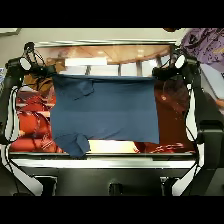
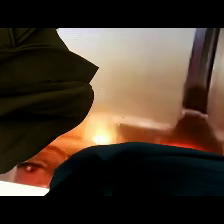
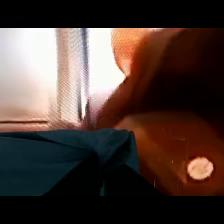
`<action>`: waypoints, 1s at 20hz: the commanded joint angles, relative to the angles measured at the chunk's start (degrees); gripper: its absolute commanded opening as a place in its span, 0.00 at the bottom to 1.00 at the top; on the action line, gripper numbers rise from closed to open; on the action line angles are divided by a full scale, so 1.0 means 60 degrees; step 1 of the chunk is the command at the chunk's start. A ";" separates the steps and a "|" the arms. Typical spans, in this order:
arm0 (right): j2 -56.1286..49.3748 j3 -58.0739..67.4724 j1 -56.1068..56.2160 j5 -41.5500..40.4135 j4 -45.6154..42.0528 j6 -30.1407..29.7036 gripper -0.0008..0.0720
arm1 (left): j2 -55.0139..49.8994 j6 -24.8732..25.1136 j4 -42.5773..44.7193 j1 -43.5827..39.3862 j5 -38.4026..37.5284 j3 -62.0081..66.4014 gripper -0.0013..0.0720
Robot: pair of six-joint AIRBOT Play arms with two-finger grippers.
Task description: Fold the clothes and pants, and hang the long-sleeved shirts on hangers.
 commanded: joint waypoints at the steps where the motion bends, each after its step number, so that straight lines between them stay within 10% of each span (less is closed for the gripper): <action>1: -0.0098 0.0007 0.0007 0.0623 0.0000 0.0000 0.04 | -0.0248 0.0058 0.0200 0.0029 -0.1089 0.0240 0.04; 9: -0.0331 -0.0532 0.0007 0.4280 -0.0007 0.0288 0.04 | -0.0255 0.0419 0.0248 0.0095 -0.4728 -0.0342 0.04; 20: -0.0612 -0.0834 0.0007 0.4892 -0.0007 0.0699 0.04 | -0.0696 0.0452 0.0732 0.0102 -0.5938 -0.0710 0.04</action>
